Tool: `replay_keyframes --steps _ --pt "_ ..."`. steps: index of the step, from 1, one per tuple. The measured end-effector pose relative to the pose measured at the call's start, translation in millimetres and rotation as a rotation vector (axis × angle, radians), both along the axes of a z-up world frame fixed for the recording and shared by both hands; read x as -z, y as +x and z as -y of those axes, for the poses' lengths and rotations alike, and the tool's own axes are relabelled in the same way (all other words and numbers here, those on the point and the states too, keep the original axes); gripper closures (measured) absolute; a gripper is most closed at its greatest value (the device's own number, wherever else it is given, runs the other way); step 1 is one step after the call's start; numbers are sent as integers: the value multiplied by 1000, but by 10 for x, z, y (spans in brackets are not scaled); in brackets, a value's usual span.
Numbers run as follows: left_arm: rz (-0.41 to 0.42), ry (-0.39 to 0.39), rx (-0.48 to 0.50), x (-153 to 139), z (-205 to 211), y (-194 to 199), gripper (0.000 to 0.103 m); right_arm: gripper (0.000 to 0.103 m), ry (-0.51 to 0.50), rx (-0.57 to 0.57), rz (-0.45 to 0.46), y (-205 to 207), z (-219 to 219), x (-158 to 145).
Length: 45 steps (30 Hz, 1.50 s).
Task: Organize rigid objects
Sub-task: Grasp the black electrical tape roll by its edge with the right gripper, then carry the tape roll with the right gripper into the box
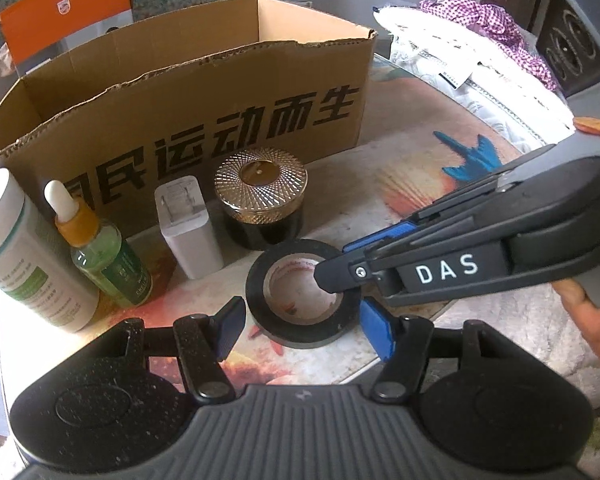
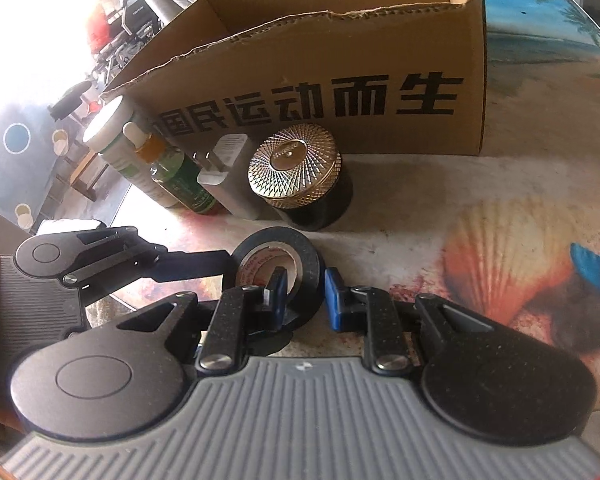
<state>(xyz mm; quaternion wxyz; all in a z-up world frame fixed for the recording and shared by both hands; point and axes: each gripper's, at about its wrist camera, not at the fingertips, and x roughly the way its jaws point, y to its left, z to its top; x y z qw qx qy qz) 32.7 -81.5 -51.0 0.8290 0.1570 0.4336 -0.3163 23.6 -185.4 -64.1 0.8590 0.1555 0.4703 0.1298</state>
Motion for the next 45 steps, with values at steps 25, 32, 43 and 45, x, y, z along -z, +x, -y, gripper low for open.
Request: replay_keyframes --steps 25,32,43,45 --pt "24 20 1 74 131 45 36 84 -22 5 25 -19 -20 -21" --pt "55 1 -7 -65 103 -22 36 84 -32 6 50 -71 -27 -104" --pt "342 -40 -35 -1113 30 -24 35 84 -109 -37 307 -226 -88 -1128" --pt "372 -38 -54 -1293 32 138 35 84 -130 -68 366 -115 -94 -1388"
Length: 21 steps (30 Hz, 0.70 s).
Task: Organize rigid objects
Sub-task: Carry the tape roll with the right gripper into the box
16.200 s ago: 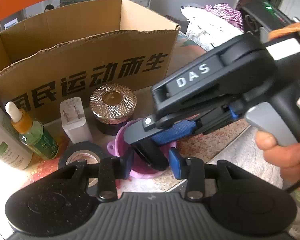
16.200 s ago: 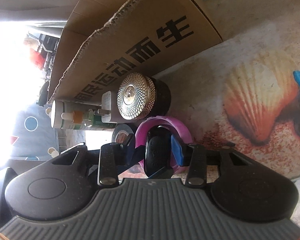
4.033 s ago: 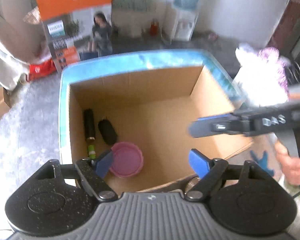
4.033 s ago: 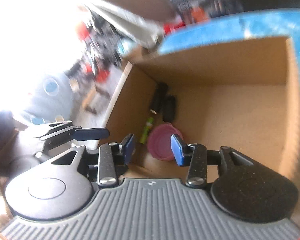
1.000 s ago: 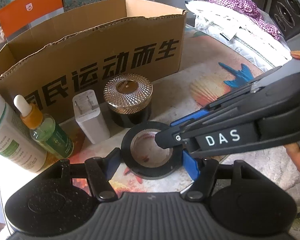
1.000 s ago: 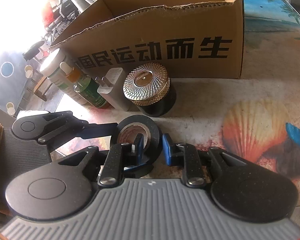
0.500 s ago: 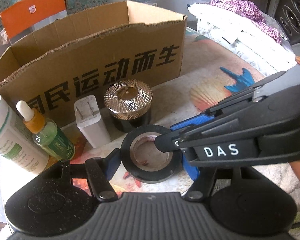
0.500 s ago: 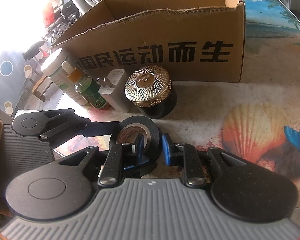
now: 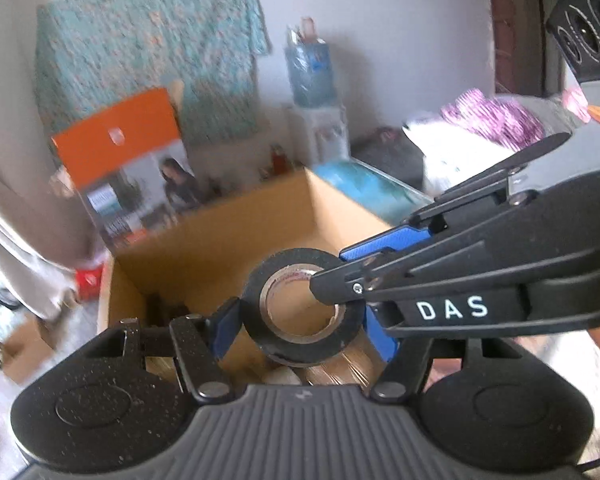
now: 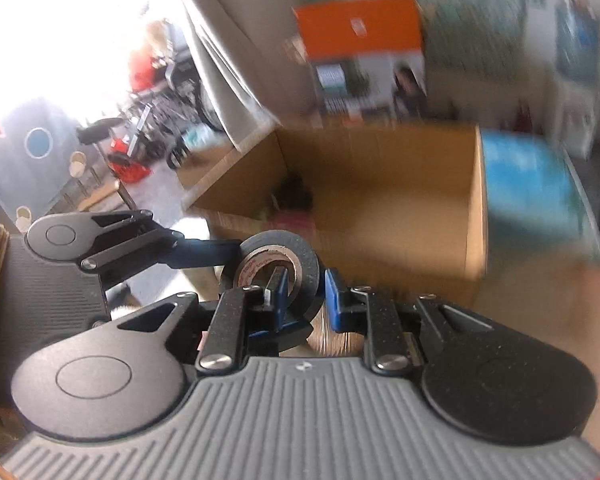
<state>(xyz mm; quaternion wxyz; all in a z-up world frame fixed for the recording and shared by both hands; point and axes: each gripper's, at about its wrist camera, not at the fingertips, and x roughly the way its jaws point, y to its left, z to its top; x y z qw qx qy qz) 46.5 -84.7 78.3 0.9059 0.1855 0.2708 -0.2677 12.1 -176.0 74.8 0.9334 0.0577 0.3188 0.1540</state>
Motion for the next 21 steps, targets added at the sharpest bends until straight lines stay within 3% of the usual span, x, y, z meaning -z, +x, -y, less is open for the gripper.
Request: replay_keyframes --steps 4,9,12,15,21 --pt "-20 5 -35 -233 1 487 35 84 -24 -63 44 410 18 -358" --pt "-243 22 -63 -135 -43 1375 35 84 38 -121 -84 1299 177 -445" --pt "-388 37 -80 69 -64 1905 35 84 92 -136 -221 1900 287 -269" --pt "-481 78 -97 335 -44 2229 35 84 133 -133 -344 2417 321 -10" --pt "-549 181 -125 774 53 2611 35 84 149 -109 -509 3002 257 585"
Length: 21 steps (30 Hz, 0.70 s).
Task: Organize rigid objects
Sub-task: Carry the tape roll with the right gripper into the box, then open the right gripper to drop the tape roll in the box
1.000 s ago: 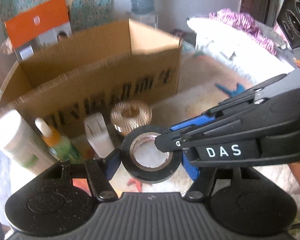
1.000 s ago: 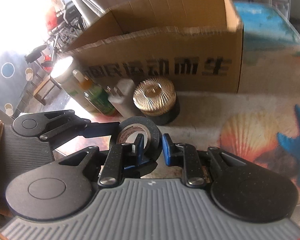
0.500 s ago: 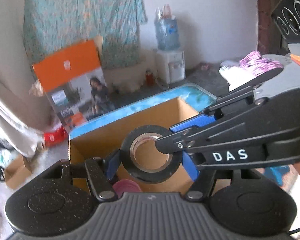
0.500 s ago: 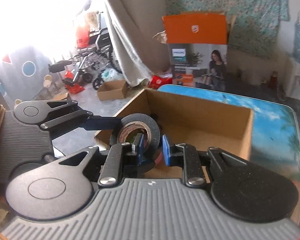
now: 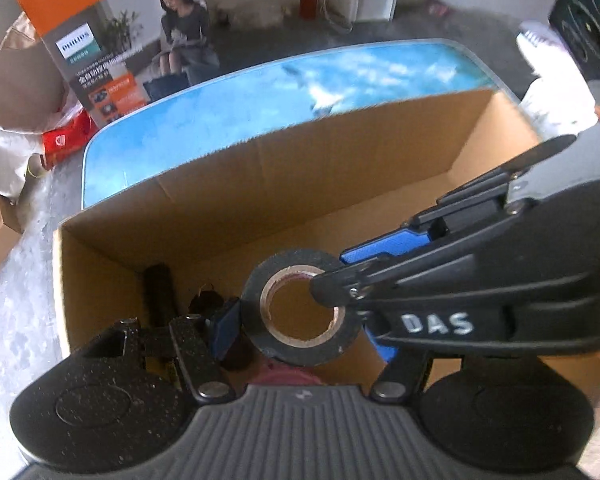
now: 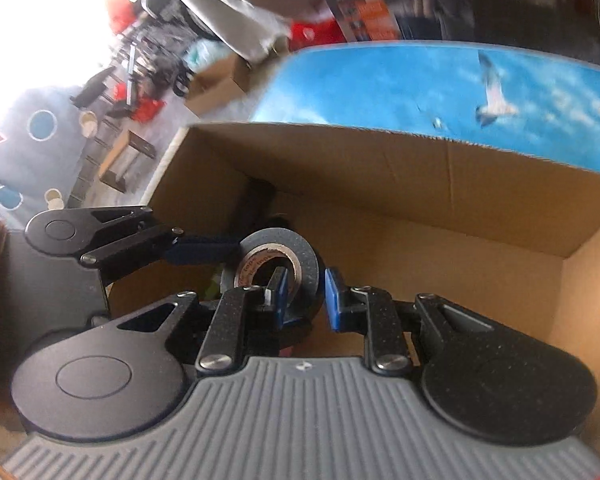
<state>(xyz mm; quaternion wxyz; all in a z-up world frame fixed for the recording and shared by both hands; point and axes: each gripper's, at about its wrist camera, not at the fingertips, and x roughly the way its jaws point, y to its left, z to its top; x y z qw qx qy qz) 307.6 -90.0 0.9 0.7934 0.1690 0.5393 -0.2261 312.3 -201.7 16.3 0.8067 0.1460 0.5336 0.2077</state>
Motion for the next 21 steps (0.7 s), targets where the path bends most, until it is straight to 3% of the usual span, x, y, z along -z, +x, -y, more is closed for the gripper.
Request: replay_keyframes --steps 6,12,17,21 --pt "-22 46 -12 217 95 248 35 83 -21 14 -43 311 -37 367" --pt "-12 4 -19 164 116 254 27 82 -8 33 -22 467 -29 463" --pt "68 -35 4 -98 118 32 24 78 18 47 24 331 32 263" --pt "151 -114 10 -469 2 -285 19 70 58 73 125 -27 140 -151"
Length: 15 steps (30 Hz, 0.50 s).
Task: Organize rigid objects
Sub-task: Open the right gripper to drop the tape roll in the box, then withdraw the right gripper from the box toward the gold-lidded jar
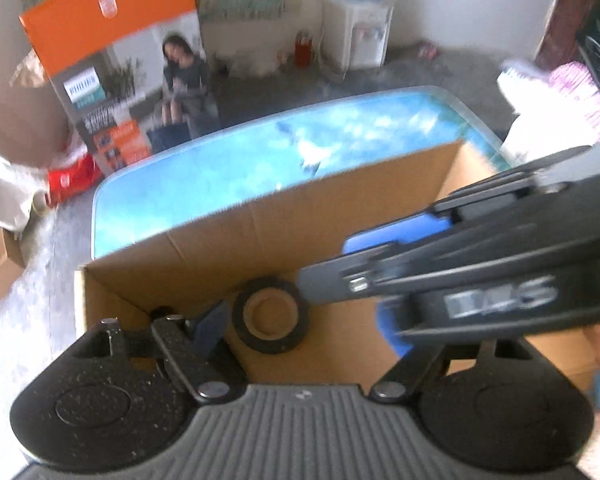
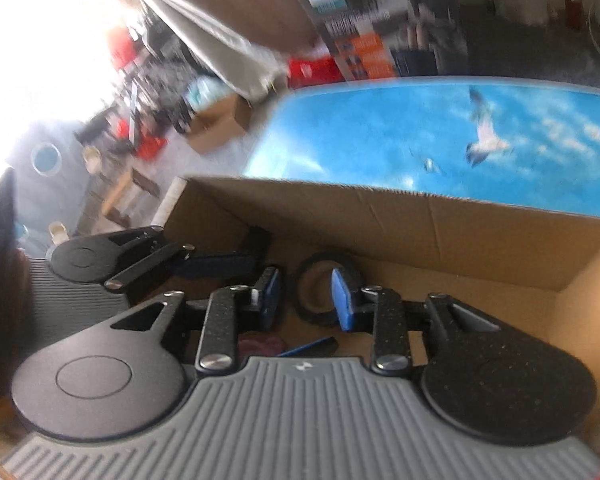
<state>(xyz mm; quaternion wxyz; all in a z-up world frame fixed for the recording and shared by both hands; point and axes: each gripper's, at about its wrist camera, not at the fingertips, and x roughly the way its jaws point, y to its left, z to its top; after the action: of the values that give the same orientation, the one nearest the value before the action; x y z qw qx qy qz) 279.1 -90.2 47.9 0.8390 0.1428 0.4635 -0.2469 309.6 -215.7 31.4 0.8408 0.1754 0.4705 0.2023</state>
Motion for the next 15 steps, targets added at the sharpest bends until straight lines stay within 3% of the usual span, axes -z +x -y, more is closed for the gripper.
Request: replay_keyframes --steps 1,3,5,9,12,15 --pt "19 -20 -2 -99 -38 -96 19 68 0 3 39 -134 25 -132" --pt "66 -64 0 -316 -120 -323 19 52 -6 28 136 -490 102 -423" --pt "117 -113 -8 -531 -207 -573 19 44 -9 47 211 -841 165 -657" --pt "187 -241 -19 -855 -401 -1042 10 12 4 108 356 -1656 337 -1048" --pt "218 -304 -56 -937 -513 -1395 2 1 19 159 432 -2244 482 -1168" --pt "197 -314 -68 -835 -535 -1643 2 1 -32 223 469 -2731 565 -1121"
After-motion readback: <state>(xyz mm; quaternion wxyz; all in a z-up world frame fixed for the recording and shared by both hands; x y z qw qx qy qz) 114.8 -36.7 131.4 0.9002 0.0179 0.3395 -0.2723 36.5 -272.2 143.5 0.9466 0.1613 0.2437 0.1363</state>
